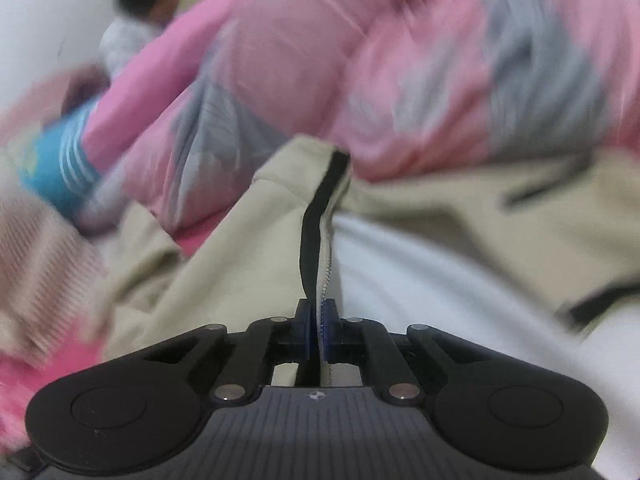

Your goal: Fold clothes

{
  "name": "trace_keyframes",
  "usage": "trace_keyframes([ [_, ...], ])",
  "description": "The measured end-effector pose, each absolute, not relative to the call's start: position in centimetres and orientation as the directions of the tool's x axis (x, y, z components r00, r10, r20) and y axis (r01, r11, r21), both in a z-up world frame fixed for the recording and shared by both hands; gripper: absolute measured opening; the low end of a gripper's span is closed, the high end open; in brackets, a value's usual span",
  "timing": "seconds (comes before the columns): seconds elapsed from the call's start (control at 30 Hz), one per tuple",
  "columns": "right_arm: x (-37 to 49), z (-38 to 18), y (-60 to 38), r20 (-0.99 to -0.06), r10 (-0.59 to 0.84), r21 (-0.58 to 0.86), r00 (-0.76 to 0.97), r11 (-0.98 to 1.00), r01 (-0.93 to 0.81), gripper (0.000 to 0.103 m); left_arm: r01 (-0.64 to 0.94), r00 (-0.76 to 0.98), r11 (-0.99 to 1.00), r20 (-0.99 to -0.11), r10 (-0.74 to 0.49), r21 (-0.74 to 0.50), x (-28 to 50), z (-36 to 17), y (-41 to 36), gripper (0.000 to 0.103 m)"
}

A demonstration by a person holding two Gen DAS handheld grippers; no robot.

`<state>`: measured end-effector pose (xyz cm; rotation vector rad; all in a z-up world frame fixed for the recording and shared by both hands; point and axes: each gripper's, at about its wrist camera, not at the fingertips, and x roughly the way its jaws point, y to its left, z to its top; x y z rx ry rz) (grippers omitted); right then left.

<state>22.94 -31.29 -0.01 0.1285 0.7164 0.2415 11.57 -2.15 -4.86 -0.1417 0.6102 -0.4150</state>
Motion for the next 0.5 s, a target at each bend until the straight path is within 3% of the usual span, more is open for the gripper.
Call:
trace_keyframes([
  [0.13, 22.0, -1.9, -25.8, -0.646, 0.001, -0.296, 0.763, 0.921, -0.252, 0.007, 0.341, 0.739, 0.907, -0.526, -0.421, -0.247, 11.6, -4.8, -2.2, 0.054],
  [0.2, 22.4, -3.4, -24.6, -0.652, -0.082, -0.405, 0.754, 0.878, -0.255, 0.017, 0.343, 0.738, 0.906, -0.526, -0.423, -0.249, 11.6, -4.8, -2.2, 0.054],
  [0.23, 22.4, -3.2, -24.8, -0.648, -0.081, -0.388, 0.758, 0.891, -0.237, 0.018, 0.342, 0.738, 0.906, -0.525, -0.424, -0.25, 11.6, -4.8, -2.1, 0.054],
  [0.37, 21.3, 0.2, -28.6, -0.683, 0.048, -0.086, 0.729, 0.986, -0.146, 0.021, 0.344, 0.737, 0.905, -0.526, -0.425, -0.25, 11.6, -4.8, -2.2, 0.055],
  [0.5, 17.3, 2.3, -31.3, -0.712, 0.199, 0.118, 0.673, 0.979, -0.165, 0.021, 0.344, 0.738, 0.906, -0.526, -0.423, -0.247, 11.5, -4.8, -2.2, 0.055],
])
